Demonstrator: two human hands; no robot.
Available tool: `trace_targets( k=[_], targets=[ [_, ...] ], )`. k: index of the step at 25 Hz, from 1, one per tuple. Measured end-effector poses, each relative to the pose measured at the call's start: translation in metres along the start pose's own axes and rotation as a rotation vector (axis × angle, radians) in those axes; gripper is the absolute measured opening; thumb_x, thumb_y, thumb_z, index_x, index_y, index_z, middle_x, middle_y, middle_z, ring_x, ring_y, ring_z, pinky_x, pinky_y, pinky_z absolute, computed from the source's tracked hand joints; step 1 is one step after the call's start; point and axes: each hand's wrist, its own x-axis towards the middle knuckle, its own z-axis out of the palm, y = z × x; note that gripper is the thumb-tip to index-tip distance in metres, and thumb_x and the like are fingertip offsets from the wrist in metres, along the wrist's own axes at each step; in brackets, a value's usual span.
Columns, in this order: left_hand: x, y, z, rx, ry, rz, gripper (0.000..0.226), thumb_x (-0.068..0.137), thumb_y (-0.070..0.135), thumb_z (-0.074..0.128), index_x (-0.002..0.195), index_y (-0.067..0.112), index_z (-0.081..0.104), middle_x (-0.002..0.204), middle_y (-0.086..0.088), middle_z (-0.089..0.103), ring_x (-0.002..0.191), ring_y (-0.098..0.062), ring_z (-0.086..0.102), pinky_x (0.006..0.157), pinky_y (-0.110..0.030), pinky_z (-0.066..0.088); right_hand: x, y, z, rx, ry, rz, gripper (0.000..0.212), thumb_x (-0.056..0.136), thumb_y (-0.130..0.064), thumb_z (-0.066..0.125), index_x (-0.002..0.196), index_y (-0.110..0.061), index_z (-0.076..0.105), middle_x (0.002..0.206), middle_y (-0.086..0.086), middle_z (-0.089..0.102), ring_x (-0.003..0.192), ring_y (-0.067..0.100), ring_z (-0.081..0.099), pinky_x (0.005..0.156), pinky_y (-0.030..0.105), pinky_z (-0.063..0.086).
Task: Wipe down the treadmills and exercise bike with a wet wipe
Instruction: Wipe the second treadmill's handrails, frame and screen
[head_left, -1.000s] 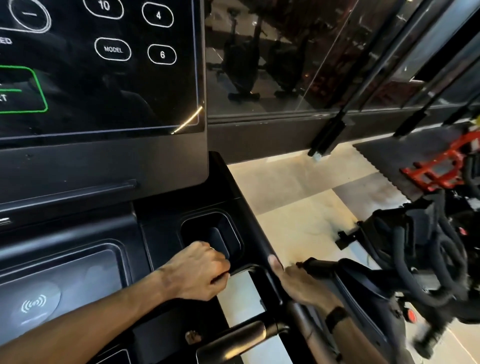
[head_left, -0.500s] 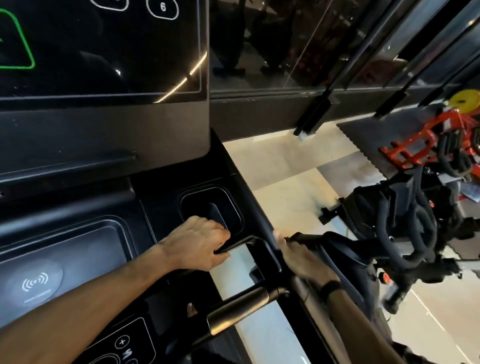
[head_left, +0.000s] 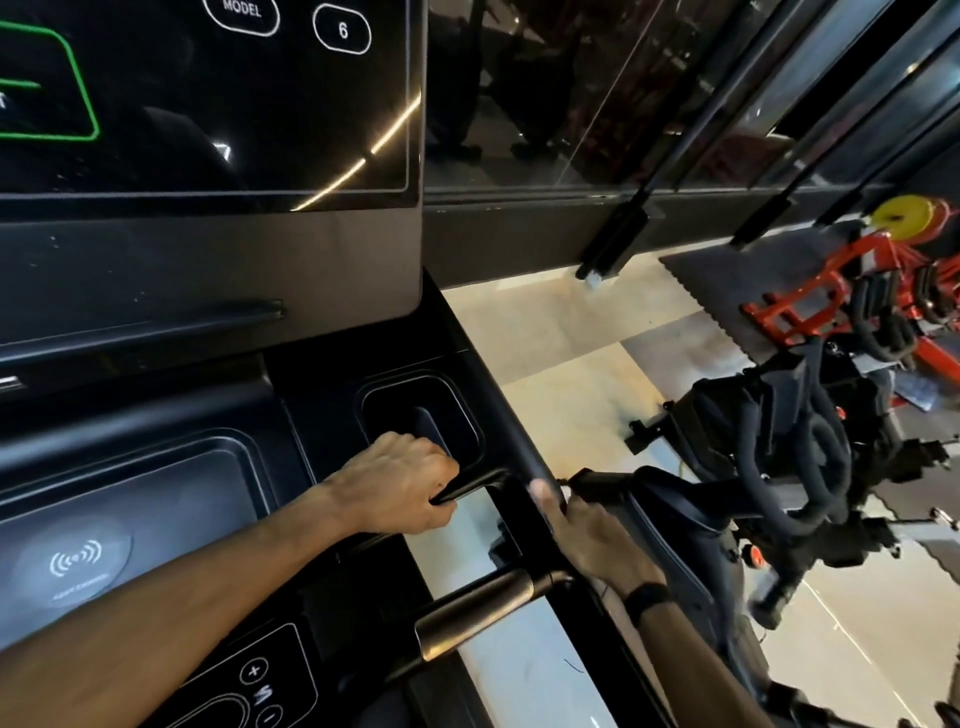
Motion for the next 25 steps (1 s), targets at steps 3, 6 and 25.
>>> trace_targets(
  k=[3,6,25],
  targets=[
    [0.003,0.002,0.002,0.015,-0.004,0.01,0.041,0.092,0.049,0.053,0.065,0.029,0.031,0.069,0.012,0.04,0.06,-0.006,0.036,0.07,-0.028,0.023,-0.017,-0.009,0.009,-0.068,0.052,-0.024,0.096,0.084,-0.087,0.018,0.12,-0.009,0.06,0.112,0.012,0.065,0.11,0.031,0.062,0.088,0.037,0.046],
    [-0.002,0.002,0.0,0.026,-0.01,0.005,0.042,0.092,0.051,0.054,0.064,0.029,0.032,0.07,0.012,0.041,0.06,-0.008,0.038,0.068,-0.029,0.024,-0.009,-0.027,0.01,0.11,0.061,-0.164,0.093,0.089,-0.083,0.024,0.149,-0.013,0.038,0.148,0.013,0.046,0.138,0.03,0.042,0.106,0.037,0.036],
    [-0.011,0.002,-0.001,0.284,0.142,0.192,0.044,0.091,0.05,0.046,0.057,0.029,0.028,0.057,0.016,0.032,0.05,-0.007,0.034,0.052,-0.02,0.036,0.017,0.009,0.009,0.24,0.111,-0.397,0.061,0.105,-0.059,0.026,0.153,-0.023,0.033,0.157,0.003,0.039,0.146,0.024,0.034,0.113,0.038,0.027]
  ],
)
